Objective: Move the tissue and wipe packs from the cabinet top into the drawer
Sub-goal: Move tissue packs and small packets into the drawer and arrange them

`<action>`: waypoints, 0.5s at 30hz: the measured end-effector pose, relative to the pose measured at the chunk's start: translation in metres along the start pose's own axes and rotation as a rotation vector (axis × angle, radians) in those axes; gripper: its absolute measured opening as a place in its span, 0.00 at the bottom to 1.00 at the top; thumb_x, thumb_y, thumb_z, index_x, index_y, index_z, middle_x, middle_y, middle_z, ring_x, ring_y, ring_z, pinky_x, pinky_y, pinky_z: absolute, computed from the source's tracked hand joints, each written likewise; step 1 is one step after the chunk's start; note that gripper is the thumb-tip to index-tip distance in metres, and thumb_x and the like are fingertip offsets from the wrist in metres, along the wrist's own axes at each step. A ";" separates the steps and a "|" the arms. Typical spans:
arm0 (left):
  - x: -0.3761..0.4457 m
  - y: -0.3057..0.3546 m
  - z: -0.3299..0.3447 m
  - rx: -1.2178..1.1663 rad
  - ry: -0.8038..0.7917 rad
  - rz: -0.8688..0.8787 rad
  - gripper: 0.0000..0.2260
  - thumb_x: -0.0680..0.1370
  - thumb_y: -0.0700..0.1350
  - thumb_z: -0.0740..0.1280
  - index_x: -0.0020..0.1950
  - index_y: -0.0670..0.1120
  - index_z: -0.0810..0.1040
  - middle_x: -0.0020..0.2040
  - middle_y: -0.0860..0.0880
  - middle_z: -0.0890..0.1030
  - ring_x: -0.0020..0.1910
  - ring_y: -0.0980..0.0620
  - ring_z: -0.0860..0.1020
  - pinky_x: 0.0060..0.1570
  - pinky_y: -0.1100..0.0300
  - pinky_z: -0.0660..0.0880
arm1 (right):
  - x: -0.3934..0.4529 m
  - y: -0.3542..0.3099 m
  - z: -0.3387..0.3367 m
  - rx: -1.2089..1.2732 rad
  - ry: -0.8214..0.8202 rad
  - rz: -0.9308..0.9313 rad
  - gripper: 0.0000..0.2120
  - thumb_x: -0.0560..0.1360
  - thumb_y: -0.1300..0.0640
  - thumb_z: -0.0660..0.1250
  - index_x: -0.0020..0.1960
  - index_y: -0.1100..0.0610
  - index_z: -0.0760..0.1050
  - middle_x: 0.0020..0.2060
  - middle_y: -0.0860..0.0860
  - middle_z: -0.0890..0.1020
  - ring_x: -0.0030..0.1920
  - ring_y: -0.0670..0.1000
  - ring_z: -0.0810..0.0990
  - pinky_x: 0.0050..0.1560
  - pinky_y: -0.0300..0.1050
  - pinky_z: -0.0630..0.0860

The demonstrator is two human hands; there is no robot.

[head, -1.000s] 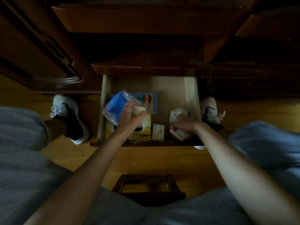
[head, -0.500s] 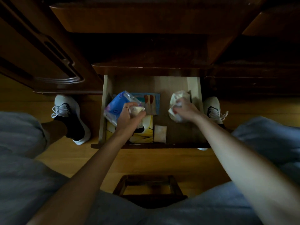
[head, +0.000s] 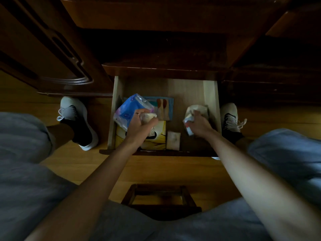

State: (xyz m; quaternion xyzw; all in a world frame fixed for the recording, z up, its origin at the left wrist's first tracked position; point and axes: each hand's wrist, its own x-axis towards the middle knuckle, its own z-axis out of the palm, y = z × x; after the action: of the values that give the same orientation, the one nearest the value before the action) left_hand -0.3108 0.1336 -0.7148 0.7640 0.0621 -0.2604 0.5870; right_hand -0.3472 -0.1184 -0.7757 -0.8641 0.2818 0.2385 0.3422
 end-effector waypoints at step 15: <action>-0.003 0.002 0.002 0.022 0.003 0.007 0.18 0.75 0.52 0.72 0.62 0.57 0.72 0.54 0.54 0.79 0.48 0.57 0.81 0.39 0.65 0.75 | -0.022 -0.007 0.000 -0.184 -0.381 0.167 0.14 0.77 0.57 0.59 0.33 0.54 0.68 0.29 0.52 0.71 0.30 0.51 0.68 0.35 0.46 0.63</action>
State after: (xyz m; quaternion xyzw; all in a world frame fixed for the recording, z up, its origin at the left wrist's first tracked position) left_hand -0.3130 0.1317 -0.7125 0.7712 0.0574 -0.2577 0.5793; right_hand -0.3588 -0.1069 -0.7591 -0.8045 0.2598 0.4497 0.2881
